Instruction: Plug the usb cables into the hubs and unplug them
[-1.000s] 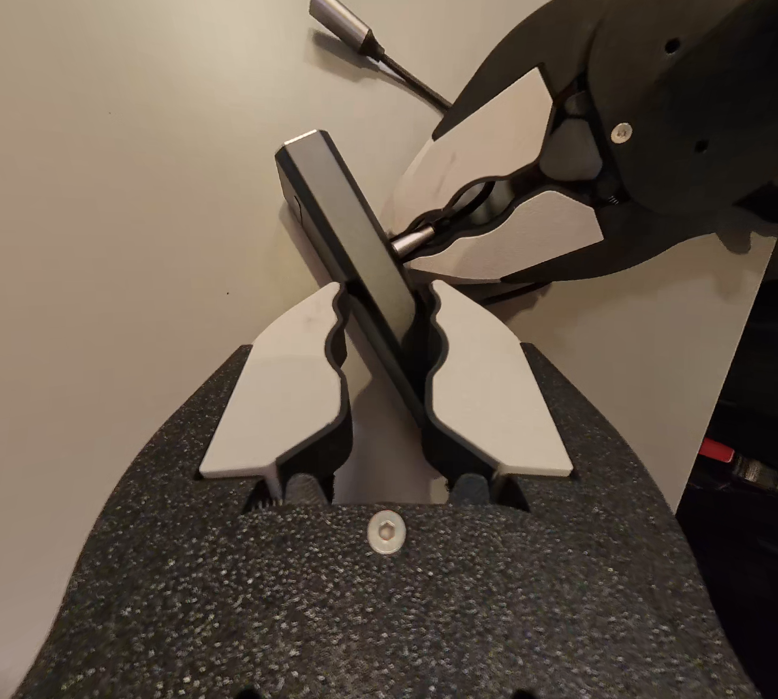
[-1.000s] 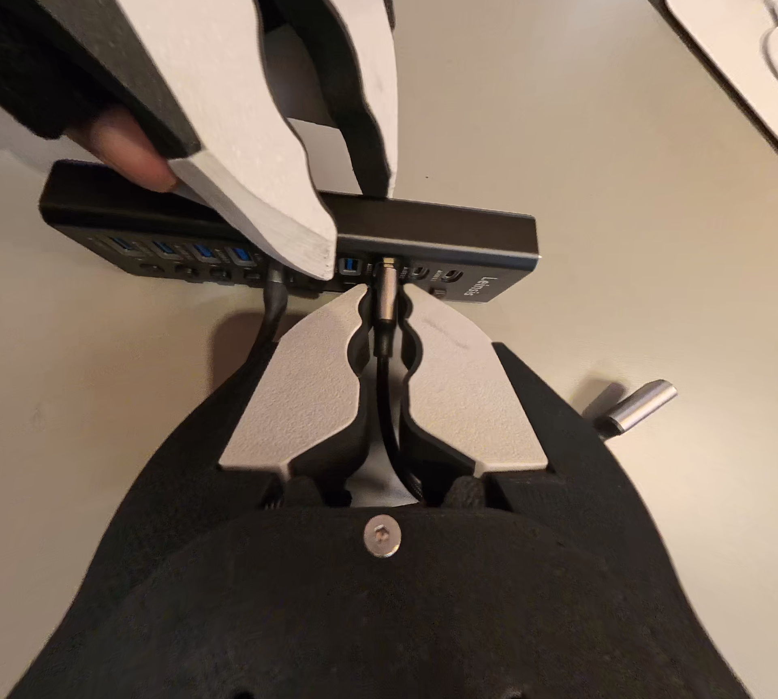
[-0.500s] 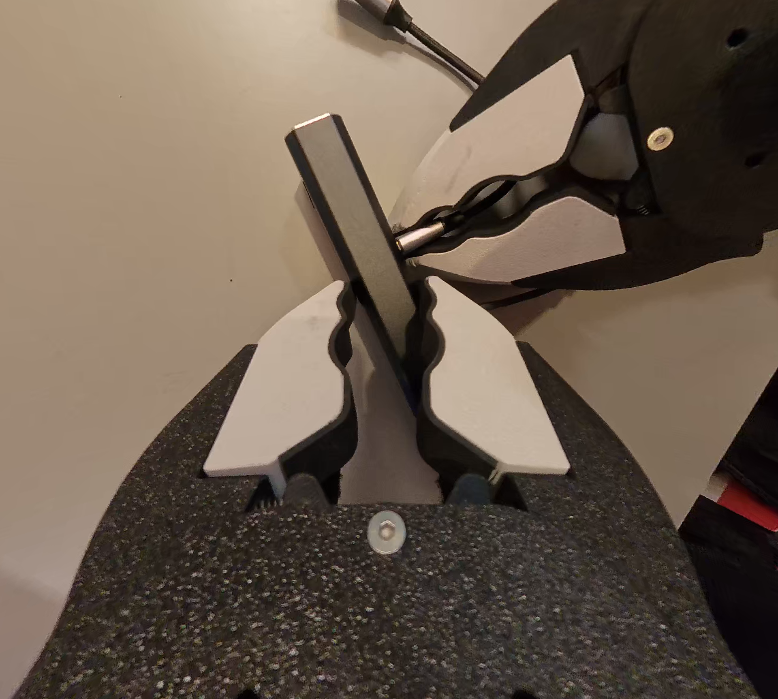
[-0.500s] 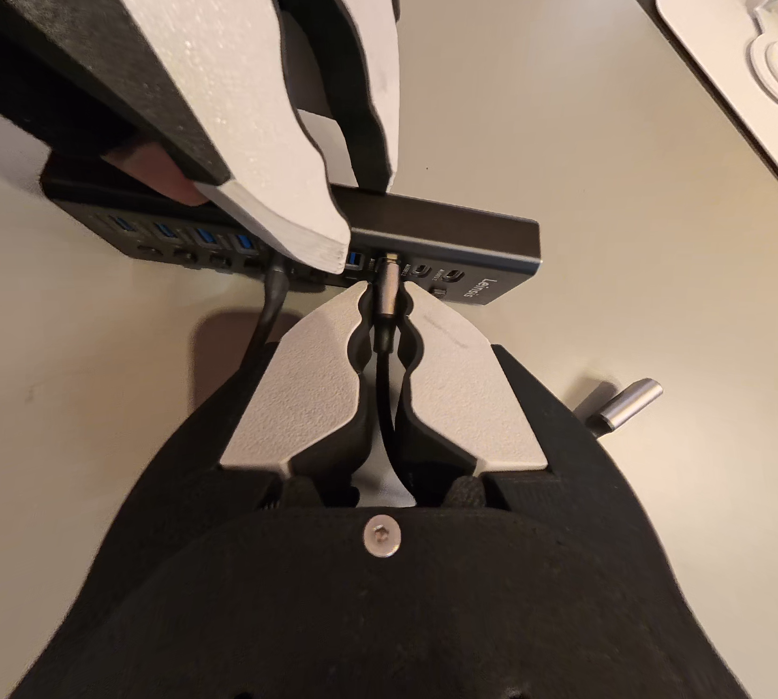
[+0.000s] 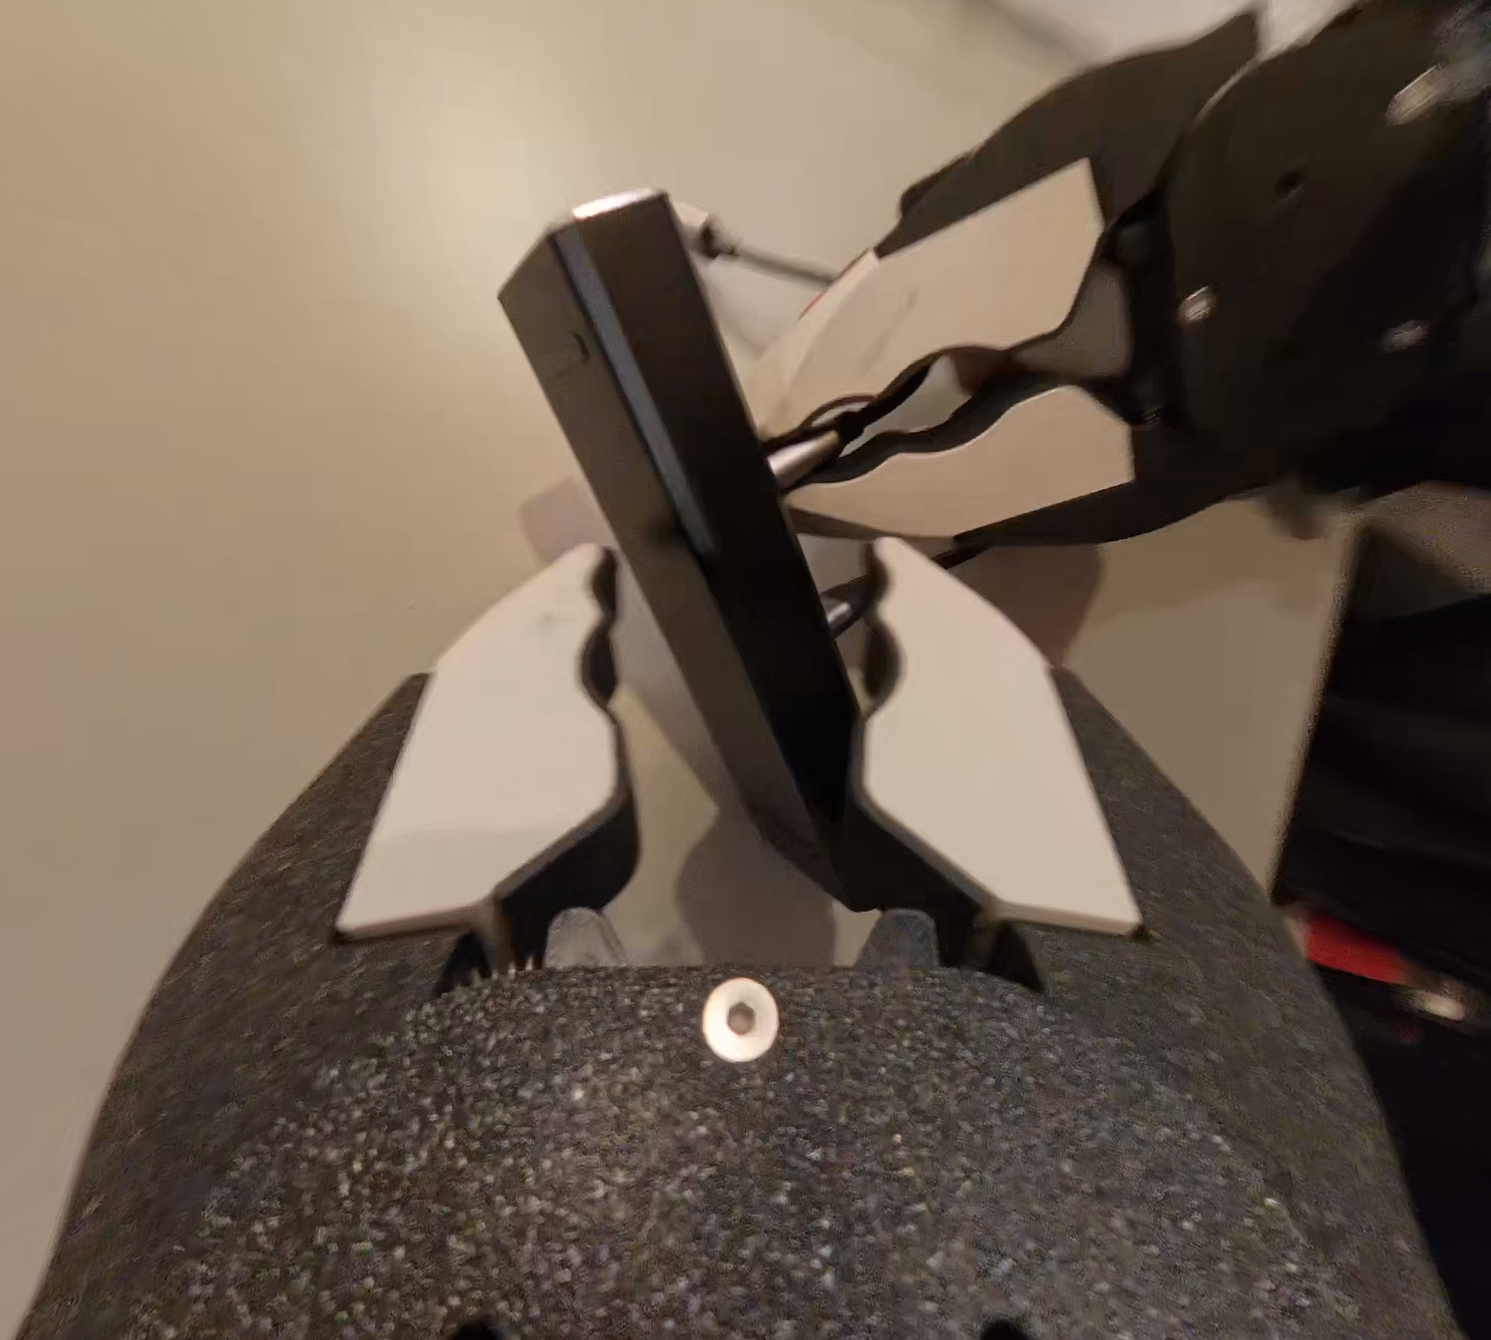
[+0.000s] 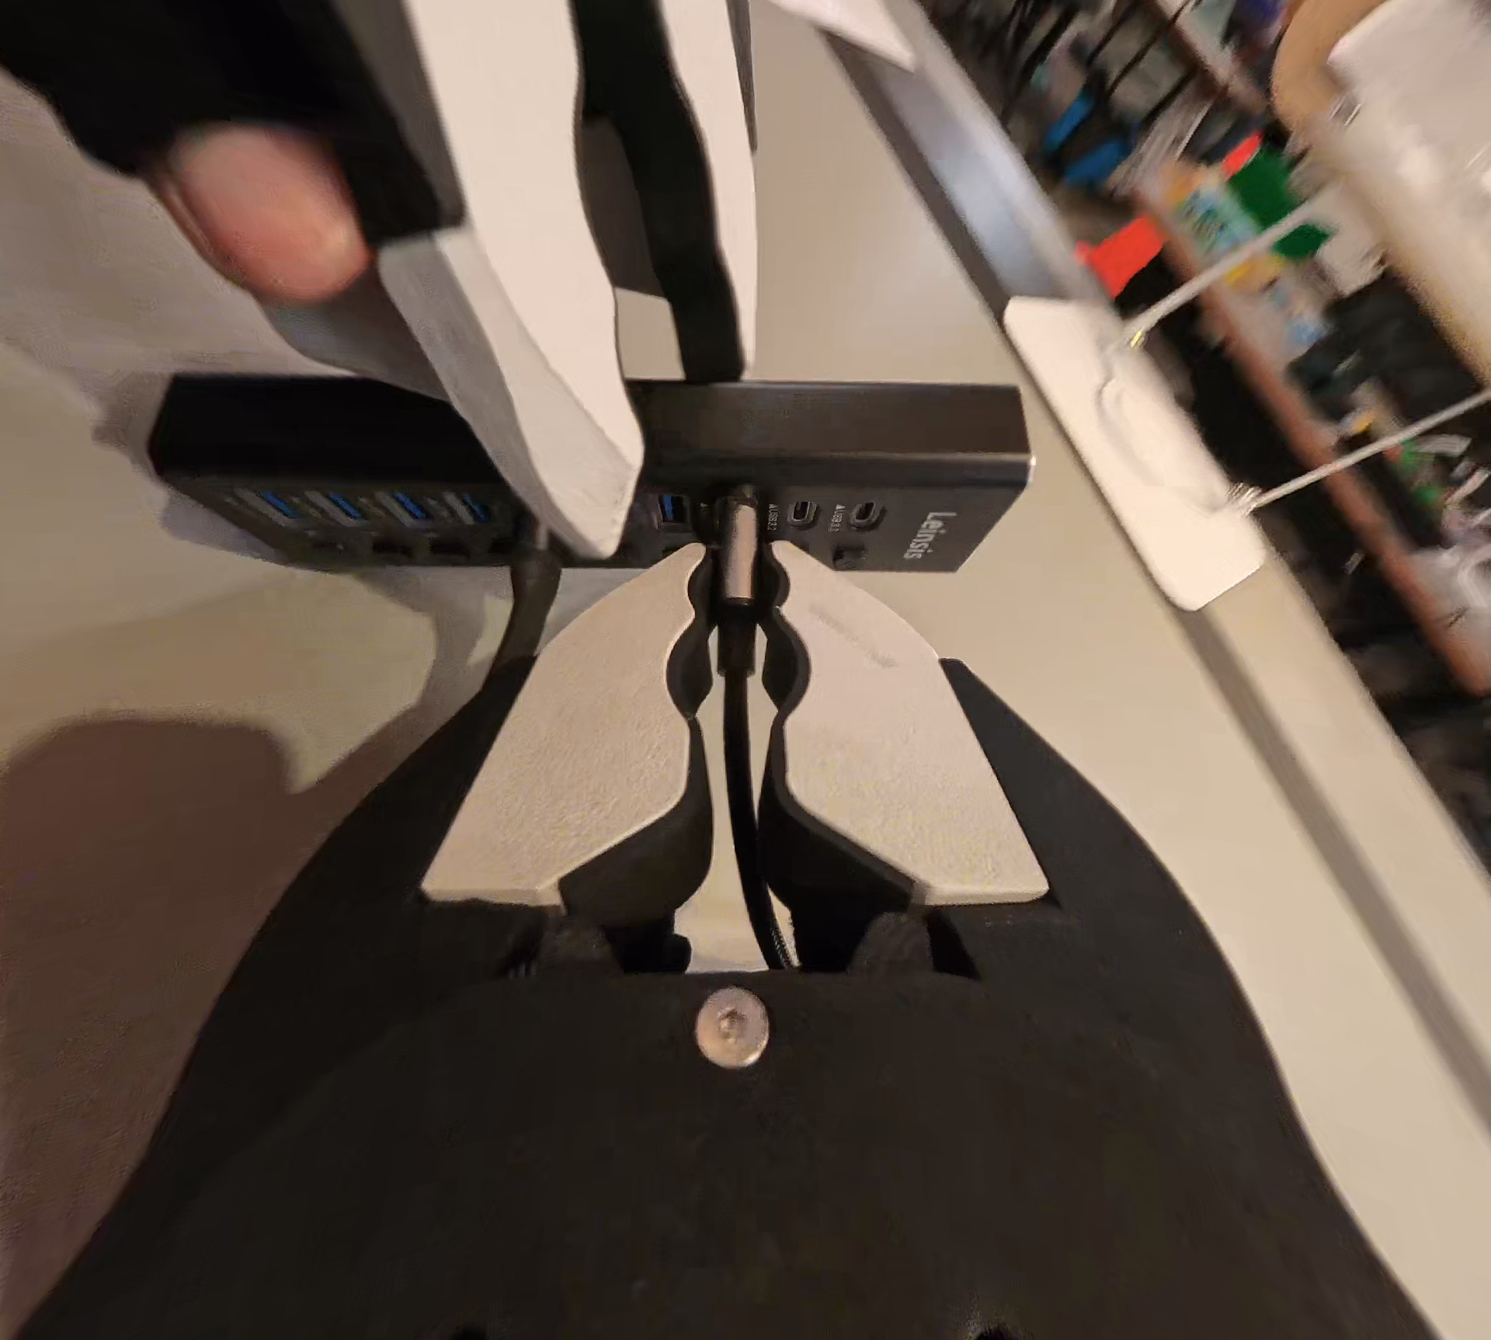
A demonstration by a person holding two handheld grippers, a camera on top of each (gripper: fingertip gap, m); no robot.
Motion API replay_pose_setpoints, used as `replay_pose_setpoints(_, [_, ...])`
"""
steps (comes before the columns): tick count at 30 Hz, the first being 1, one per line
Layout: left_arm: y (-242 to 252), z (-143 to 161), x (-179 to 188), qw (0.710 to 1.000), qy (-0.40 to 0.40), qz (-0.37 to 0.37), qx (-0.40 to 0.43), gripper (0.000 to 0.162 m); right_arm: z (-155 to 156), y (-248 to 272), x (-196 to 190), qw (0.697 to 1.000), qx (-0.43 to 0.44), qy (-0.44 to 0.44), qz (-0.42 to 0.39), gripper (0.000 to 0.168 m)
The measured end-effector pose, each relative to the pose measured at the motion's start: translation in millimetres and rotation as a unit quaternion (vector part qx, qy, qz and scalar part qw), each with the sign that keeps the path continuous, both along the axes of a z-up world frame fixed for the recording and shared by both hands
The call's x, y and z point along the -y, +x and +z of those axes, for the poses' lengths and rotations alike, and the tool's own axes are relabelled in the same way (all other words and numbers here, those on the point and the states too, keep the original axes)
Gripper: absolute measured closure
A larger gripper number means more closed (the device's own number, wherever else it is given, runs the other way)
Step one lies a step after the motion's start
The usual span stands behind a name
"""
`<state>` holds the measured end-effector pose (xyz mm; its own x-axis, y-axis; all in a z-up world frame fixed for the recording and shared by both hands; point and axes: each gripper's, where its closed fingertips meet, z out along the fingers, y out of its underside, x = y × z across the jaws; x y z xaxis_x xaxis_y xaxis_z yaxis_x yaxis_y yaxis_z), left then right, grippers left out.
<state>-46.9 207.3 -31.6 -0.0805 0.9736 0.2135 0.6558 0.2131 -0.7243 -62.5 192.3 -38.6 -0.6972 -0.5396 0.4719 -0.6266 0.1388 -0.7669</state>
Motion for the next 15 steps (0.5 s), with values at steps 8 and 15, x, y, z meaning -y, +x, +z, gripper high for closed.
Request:
replay_pose_setpoints(8, [1.4, 9.6, -22.7, 0.945, 0.233, -0.141, -0.181, 0.082, 22.8, 23.5, -8.9, 0.992, -0.004, -0.094, 0.089, 0.161])
replay_pose_setpoints(15, [4.9, 8.7, -39.8, 0.931, 0.233, -0.208, -0.191, 0.096, 26.4, 27.5, -19.2, 0.980, -0.056, -0.140, 0.130, 0.161])
